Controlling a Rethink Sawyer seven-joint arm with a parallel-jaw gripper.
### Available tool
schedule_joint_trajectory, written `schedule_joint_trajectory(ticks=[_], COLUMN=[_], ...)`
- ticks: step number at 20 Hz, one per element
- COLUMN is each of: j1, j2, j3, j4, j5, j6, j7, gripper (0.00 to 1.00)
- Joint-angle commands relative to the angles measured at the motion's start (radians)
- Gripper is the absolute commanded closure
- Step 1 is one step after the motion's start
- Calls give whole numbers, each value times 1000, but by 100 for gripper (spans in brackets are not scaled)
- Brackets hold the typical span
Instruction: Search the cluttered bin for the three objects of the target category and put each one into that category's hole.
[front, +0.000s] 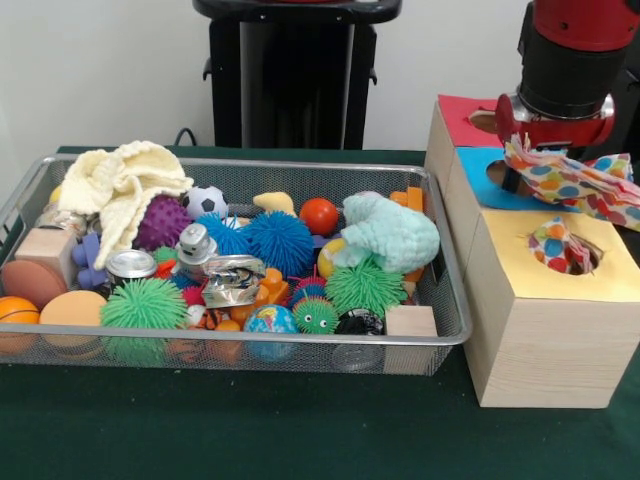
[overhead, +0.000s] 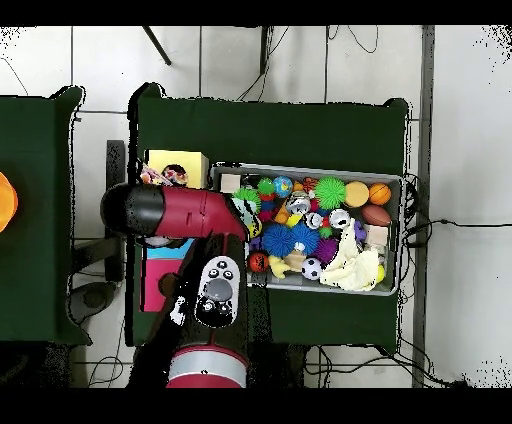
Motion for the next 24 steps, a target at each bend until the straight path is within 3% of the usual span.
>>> schedule_joint_trajectory(ticks=[1,4,12,17,21,24], j1=[18,25,18,-10,-14,-67], j2=[0,-45,-74,-12,-6,86], j3=[-2,-15,-12,13,14,59], j4=[-132,-119,-100,-128,-123,-166], j5=[-15,-13,-7,-4,-9,-21], j6=[39,85,103,49,35,-61], j7=[232,231,224,208,202,130], gripper=[0,0,0,0,0,0])
